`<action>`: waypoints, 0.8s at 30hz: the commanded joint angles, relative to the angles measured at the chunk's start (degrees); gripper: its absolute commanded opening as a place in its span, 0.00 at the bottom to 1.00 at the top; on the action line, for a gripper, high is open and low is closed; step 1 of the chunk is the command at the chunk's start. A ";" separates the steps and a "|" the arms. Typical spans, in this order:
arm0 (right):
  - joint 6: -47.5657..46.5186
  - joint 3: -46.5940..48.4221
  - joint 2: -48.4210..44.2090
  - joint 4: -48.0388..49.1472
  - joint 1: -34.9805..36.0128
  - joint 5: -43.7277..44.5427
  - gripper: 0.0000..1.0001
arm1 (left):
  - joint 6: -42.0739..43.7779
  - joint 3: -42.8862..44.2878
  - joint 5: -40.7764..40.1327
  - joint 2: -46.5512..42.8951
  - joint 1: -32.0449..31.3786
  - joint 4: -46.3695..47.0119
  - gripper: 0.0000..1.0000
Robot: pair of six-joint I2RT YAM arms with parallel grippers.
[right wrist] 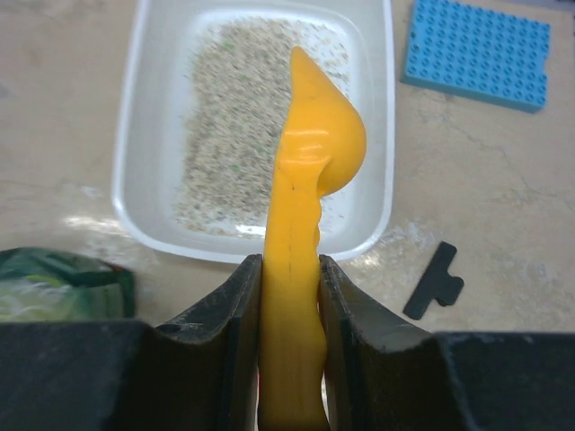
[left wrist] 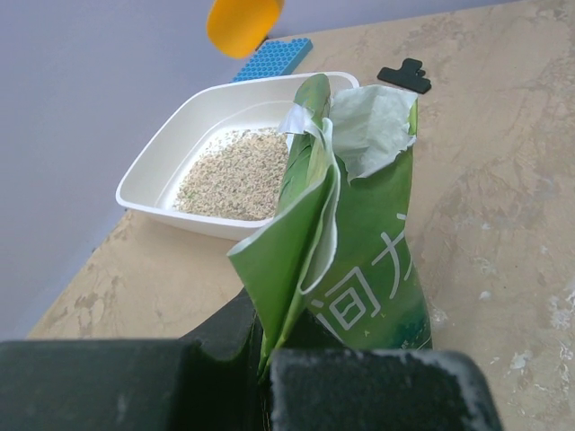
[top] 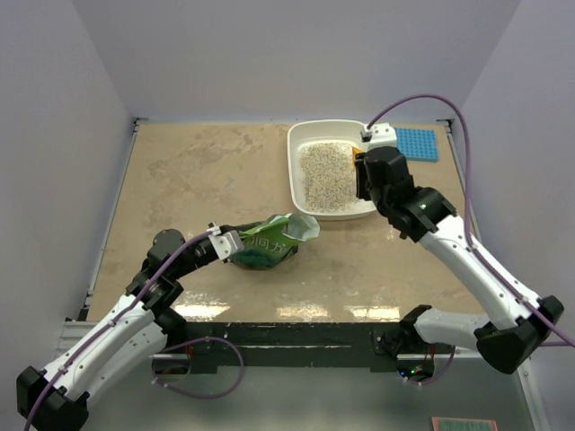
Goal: Fill the litter box with clean litter
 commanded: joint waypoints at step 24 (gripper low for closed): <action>14.44 14.54 -17.38 -29.70 0.18 -46.30 0.00 | -2.49 1.76 0.52 2.67 -0.07 5.51 0.00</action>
